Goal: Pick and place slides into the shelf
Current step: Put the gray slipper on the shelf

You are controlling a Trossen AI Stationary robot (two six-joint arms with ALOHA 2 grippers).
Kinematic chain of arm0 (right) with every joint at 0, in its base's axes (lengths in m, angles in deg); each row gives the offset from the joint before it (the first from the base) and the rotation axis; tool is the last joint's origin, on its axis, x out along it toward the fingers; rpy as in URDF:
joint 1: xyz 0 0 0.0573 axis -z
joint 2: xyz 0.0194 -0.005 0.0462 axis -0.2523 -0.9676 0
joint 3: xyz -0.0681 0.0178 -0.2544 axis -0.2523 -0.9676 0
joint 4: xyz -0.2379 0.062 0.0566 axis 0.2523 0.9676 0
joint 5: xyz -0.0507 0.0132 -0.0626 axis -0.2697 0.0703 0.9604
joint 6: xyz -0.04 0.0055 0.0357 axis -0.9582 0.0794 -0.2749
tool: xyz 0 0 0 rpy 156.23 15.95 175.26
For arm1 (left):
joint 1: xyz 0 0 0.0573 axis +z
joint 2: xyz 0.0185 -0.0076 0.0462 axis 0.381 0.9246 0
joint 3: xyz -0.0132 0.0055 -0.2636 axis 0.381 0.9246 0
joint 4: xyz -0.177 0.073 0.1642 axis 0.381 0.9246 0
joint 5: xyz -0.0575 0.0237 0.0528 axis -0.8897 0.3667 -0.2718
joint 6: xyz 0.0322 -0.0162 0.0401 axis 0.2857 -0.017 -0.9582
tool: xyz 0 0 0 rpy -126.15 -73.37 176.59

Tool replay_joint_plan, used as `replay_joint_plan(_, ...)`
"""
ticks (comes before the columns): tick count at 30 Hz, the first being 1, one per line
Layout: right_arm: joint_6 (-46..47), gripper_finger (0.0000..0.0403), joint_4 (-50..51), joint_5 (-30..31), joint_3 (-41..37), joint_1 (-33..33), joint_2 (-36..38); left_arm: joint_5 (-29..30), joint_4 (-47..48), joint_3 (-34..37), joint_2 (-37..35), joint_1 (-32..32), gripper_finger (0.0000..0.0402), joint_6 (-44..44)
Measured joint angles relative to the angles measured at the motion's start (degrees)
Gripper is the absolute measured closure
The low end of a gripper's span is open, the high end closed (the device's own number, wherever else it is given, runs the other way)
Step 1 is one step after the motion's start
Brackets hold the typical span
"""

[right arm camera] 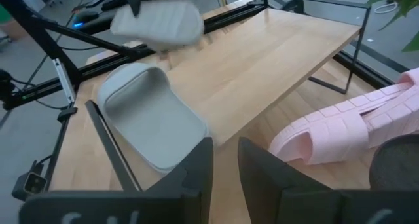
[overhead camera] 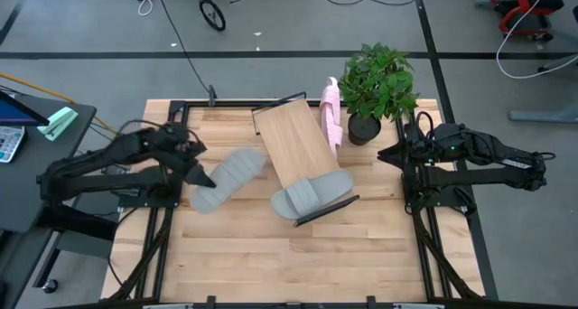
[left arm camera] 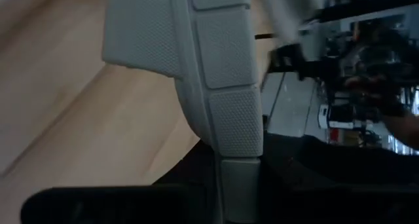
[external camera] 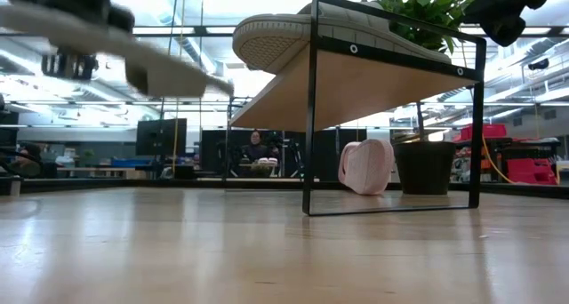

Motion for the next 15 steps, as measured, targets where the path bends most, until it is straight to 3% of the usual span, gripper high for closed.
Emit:
replay_joint_plan(5, 0.59, 0.0325, -1.67, -2.17, 0.0, 0.01, 0.0, 5.75, -0.35, -10.58, 0.29, -0.8, 0.033, -0.74)
replay_joint_plan(9, 0.64, 0.0324, -9.04, -4.53, -0.02, 0.0, -0.03, 11.41, -2.83, -15.18, 1.93, -0.78, 0.0332, -3.71)
replay_joint_plan(15, 1.23, 0.0323, -23.31, -4.69, -0.02, 0.0, -1.04, 12.13, -20.72, -15.49, 6.91, -0.78, 0.0332, -6.89)
